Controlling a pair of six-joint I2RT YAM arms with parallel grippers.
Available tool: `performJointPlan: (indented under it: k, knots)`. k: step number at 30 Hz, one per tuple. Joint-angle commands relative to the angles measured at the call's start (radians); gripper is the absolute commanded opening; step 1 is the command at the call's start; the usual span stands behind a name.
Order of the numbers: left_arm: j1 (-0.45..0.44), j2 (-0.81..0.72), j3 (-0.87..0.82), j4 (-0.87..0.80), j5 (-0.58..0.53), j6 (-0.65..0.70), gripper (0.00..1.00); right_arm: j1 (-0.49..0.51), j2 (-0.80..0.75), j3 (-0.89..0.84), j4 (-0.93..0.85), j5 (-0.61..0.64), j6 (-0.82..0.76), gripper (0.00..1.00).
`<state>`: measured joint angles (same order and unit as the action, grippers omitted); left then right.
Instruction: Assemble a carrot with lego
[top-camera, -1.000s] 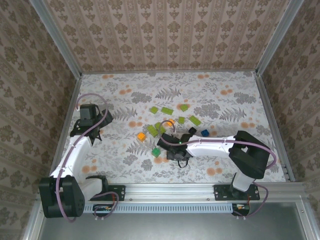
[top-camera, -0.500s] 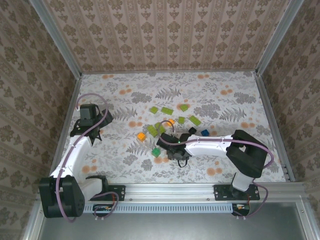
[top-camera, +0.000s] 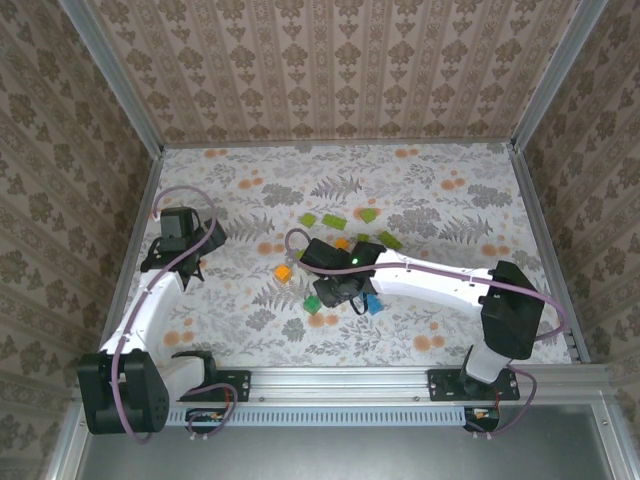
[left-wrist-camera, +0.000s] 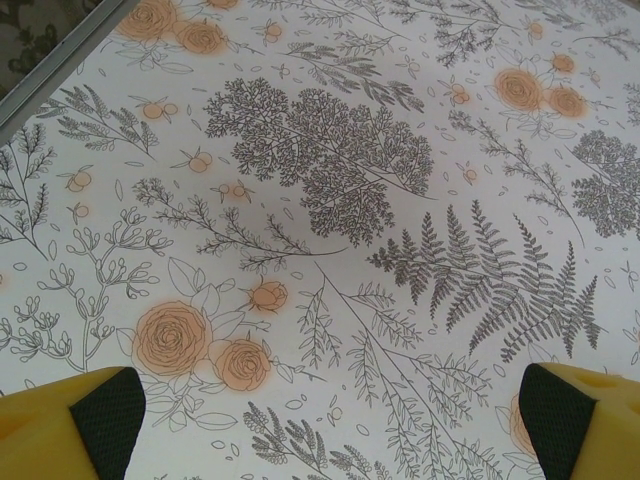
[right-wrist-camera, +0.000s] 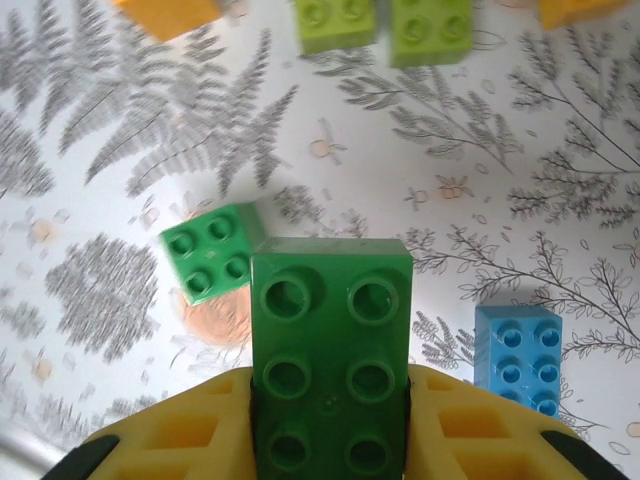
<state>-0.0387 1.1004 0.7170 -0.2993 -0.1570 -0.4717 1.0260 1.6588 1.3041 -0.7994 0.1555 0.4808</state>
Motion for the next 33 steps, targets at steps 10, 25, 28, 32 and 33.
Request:
performJointPlan:
  k: [10, 25, 28, 32, 33]
  knots:
    - [-0.003, -0.01, 0.035, -0.033, -0.01, 0.009, 0.99, 0.005, 0.058, 0.09, -0.075, -0.143, -0.454, 0.29]
    - [-0.003, -0.01, 0.033, -0.031, -0.001, 0.01, 0.99, -0.013, 0.18, 0.125, 0.036, -0.169, -0.459, 0.28]
    - [-0.004, -0.008, 0.036, -0.029, 0.002, 0.01, 0.99, -0.017, 0.182, 0.117, 0.043, -0.174, -0.461, 0.28]
    - [-0.004, -0.004, 0.038, -0.029, 0.002, 0.011, 0.99, -0.028, 0.187, 0.112, 0.057, -0.187, -0.467, 0.28]
    - [-0.003, -0.003, 0.041, -0.029, 0.003, 0.01, 0.99, -0.032, 0.191, 0.11, 0.059, -0.189, -0.467, 0.28]
